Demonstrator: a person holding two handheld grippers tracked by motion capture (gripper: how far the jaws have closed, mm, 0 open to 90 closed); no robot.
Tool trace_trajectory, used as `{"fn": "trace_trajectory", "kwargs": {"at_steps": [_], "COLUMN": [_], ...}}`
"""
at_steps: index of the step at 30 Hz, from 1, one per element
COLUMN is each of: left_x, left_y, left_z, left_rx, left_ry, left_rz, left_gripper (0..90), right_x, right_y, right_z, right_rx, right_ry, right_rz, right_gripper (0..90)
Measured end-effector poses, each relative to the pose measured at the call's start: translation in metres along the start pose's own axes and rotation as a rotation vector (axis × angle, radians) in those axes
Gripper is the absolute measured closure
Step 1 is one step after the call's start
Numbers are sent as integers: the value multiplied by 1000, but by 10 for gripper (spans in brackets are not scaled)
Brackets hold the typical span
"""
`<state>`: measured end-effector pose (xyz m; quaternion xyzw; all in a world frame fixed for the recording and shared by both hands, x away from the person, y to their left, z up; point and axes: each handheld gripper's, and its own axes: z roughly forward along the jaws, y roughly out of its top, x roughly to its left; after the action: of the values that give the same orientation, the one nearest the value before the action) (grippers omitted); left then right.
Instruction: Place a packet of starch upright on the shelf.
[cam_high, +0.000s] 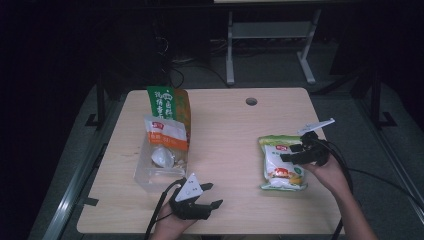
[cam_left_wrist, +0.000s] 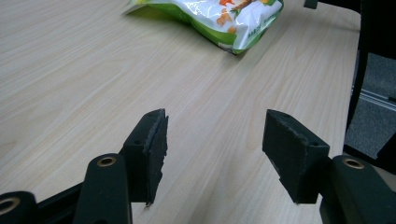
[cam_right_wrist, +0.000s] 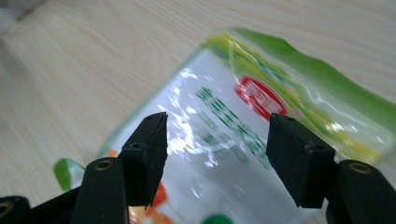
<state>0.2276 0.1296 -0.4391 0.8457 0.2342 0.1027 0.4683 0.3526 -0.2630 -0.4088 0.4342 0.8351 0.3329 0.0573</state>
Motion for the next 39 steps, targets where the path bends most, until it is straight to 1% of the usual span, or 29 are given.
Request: {"fn": "trace_trajectory", "kwargs": {"at_steps": [1, 6, 10, 12, 13, 15, 17, 18, 19, 21, 22, 23, 25, 27, 29, 32, 35, 37, 39], "left_x": [0, -1, 0, 0, 0, -1, -1, -1, -1, -1, -1, -1, -1, -1, -1, -1, 1, 2, 2], "left_y": [0, 0, 0, 0, 0, 0, -1, -1, -1, -1, -1, -1, -1, -1, -1, -1, 0, 1, 2], "left_z": [0, 2, 1, 2, 2, 2, 3, 3, 4, 4, 5, 5, 5, 6, 6, 7, 9, 12, 15], "left_rx": [3, 6, 12, 11, 10, 10, 11, 11, 10, 12, 13, 12, 14, 21, 25, 20, 20, 32, 40], "left_ry": [-1, -4, -2, -2, -3, -5, -6, -6, -7, -8, -9, -11, -13, -17, -19, -27, -43, -57, -63], "left_rz": [0, 4, 4, 2, 3, 2, 4, 5, 4, 4, 4, 2, 5, -1, -2, -17, -36, -43, -40], "left_gripper": [396, 394, 394, 395, 395, 394, 395, 394, 394, 394, 394, 393, 392, 391, 389, 385, 377, 363, 354], "right_x": [-4, -22, -30, -34, -35, -37, -38, -38, -40, -43, -42, -42, -40, -40, -38, -33, -28, -20, -13], "right_y": [-3, -18, -26, -30, -32, -35, -37, -38, -39, -42, -43, -45, -47, -48, -48, -50, -54, -53, -50], "right_z": [-1, -1, -1, 0, 2, 5, 6, 6, 7, 9, 10, 12, 14, 13, 11, 8, 2, -4, -9], "right_rx": [4, 17, 11, 31, 30, 39, 15, 15, 11, 2, -2, -8, -28, -32, -45, -68, -114, -152, -179], "right_ry": [-6, -41, -64, -72, -72, -61, -32, -21, -9, 33, 56, 74, 82, 84, 70, 58, 80, 83, 78], "right_rz": [4, 70, 105, 114, 121, 128, 148, 164, 174, 194, 218, 231, 233, 232, 224, 211, 217, 194, 175], "right_gripper": [379, 378, 372, 375, 374, 397, 457, 480, 534, 626, 673, 723, 785, 840, 870, 878, 879, 880, 880]}}
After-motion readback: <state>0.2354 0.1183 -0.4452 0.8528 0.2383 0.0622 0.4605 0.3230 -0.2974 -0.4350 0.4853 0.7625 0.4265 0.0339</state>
